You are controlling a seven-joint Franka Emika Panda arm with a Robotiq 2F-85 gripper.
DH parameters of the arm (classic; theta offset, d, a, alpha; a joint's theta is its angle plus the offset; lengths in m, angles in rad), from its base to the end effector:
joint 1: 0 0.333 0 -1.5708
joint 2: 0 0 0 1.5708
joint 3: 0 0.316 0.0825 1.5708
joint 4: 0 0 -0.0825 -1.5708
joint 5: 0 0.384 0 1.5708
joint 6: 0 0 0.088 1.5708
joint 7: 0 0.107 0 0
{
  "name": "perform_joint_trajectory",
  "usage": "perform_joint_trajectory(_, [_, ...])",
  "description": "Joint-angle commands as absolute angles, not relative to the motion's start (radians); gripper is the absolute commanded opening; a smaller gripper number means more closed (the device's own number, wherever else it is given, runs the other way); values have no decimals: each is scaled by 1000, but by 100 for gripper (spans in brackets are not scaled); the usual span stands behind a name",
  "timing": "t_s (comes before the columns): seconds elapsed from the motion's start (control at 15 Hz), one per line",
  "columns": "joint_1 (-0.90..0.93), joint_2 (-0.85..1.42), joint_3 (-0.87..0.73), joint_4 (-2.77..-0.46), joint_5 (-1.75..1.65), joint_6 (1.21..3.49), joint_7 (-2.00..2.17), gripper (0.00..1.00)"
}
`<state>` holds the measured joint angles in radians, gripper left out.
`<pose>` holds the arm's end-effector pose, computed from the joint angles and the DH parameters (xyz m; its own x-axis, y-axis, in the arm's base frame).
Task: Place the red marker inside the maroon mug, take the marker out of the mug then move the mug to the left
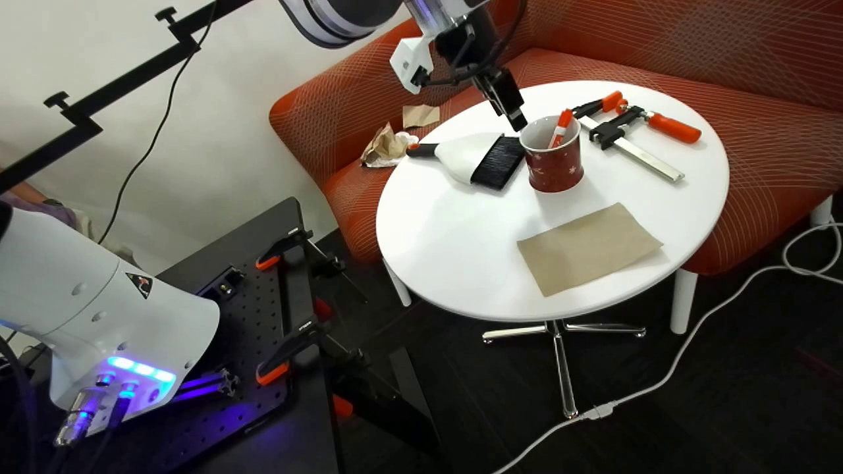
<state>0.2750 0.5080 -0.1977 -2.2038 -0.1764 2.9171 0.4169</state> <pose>0.5668 0.0533 0.1715 0.9629 -0.1231 0.2403 -0.1455 -0.9863 0.0775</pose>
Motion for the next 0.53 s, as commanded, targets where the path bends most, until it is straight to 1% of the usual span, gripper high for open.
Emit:
perform_joint_trajectory(0.0, [303, 536, -226, -2178, -165, 2950, 417, 55])
perform_joint_trajectory(0.07, [309, 542, -233, -2170, -165, 2954, 419, 51])
perform_joint_trajectory(0.2, [309, 551, -235, -2156, -160, 2960, 416, 51])
perform_joint_trajectory(0.27, [307, 558, -234, -2147, -156, 2959, 414, 48])
perform_joint_trajectory(0.33, [302, 566, -231, -2138, -152, 2958, 410, 49])
perform_joint_trajectory(0.47, [297, 585, -229, -2118, -147, 2954, 406, 40])
